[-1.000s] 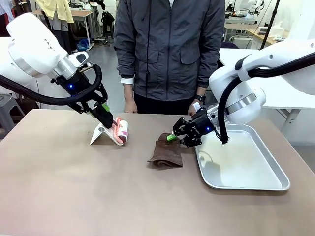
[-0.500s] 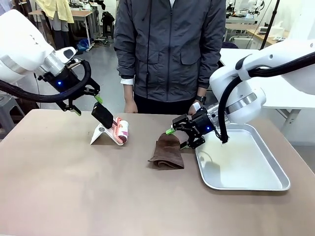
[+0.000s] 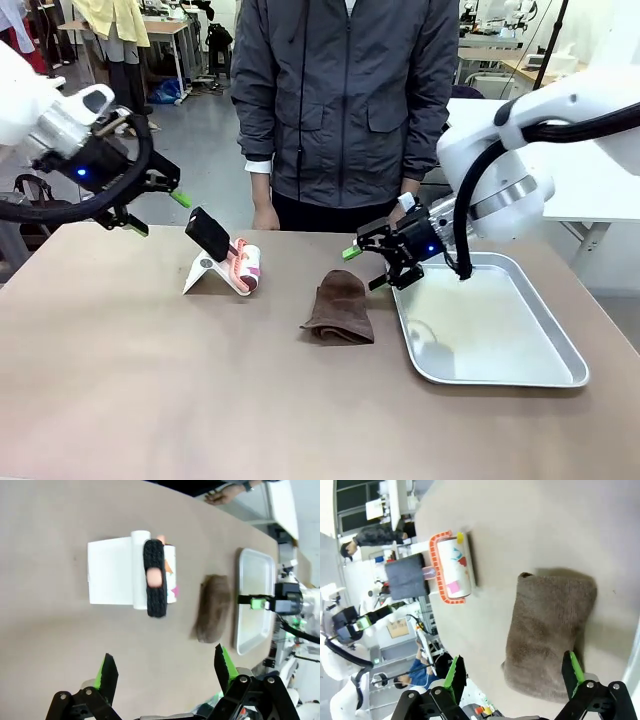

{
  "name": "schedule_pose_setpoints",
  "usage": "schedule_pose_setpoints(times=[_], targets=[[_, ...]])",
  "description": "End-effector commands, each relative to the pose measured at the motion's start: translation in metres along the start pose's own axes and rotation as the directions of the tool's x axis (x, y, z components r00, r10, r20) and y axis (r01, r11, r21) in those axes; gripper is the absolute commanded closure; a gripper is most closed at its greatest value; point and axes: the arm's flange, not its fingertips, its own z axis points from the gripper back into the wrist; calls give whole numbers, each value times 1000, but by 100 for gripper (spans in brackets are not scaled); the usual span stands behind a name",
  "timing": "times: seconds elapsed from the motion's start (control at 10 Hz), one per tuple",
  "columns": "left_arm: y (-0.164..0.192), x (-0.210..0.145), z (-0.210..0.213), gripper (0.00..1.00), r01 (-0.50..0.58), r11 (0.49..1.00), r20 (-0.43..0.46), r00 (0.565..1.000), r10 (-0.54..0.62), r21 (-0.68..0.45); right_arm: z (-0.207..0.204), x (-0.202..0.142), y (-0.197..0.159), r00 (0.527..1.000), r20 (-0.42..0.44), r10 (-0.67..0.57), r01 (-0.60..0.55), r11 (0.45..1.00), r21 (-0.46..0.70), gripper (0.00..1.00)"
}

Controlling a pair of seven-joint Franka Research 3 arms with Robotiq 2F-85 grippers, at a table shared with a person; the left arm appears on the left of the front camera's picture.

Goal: Clean the surface of the table.
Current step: Return the Lint Roller and towel to their original positions.

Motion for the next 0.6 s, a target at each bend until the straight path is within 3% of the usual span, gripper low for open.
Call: schedule_pose_setpoints(times=[0.0, 0.1, 0.3, 0.5], targets=[[25, -35, 24, 0, 88, 986, 14, 996, -87, -140, 39, -29, -12, 999, 33, 31, -35, 992, 117, 0], [38, -53, 38, 0, 144, 964, 8, 989, -146, -225, 56, -45, -21, 999, 24, 42, -46, 977, 209, 0], [69, -80, 55, 0, 200, 896, 20, 978, -210, -397, 83, -78, -45, 998, -70, -8, 41, 872, 487, 0], [102, -76, 56, 0, 218, 801, -31, 959, -283, -558, 99, -91, -71, 994, -107, 7, 60, 790, 610, 0]])
